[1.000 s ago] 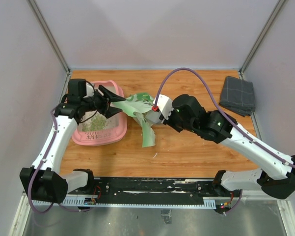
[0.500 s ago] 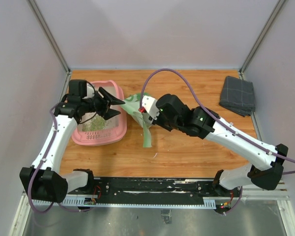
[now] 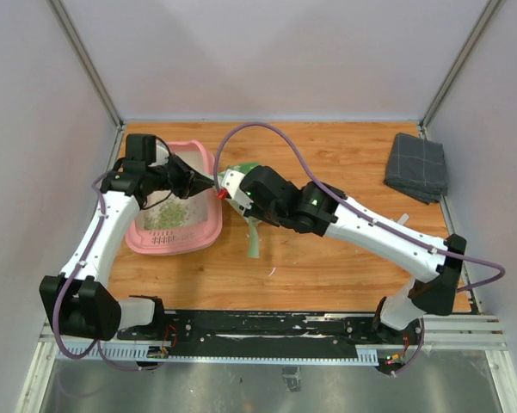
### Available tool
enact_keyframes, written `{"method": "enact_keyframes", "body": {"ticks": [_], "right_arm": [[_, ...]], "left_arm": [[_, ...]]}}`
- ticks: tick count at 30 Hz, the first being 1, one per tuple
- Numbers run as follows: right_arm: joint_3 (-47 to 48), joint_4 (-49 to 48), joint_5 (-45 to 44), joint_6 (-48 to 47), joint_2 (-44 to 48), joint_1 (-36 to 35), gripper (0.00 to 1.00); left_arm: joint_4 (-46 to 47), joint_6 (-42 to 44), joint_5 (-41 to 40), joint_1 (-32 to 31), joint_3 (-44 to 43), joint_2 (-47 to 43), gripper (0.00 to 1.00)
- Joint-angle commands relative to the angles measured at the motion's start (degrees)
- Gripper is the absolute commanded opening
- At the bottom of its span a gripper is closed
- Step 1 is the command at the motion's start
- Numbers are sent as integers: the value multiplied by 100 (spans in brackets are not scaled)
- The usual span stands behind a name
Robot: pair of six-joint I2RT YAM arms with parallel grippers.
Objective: Fill the litter box with clean litter
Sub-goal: 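Scoop the cat litter from the cat litter bag.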
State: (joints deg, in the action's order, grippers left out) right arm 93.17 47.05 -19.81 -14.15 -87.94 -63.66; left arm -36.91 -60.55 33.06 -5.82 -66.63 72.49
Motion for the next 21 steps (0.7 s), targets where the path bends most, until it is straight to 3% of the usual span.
{"method": "enact_keyframes", "body": {"ticks": [1,11,17,21], "right_arm": [[508,569,-260,202,-345,-94,1],[1111,1532,-746,558,-1155,-85,1],[1361,1505,-1219,601,-1806,-8,1],[1374,1231,-1037,779,-2051,212,1]], "left_arm": [[138,106,15,-42,4,-101,1],[434,-175,202,-42,300,-152,0],[418,-227,155,-42,376,-252,0],[360,-242,195,-42,446,-276,0]]}}
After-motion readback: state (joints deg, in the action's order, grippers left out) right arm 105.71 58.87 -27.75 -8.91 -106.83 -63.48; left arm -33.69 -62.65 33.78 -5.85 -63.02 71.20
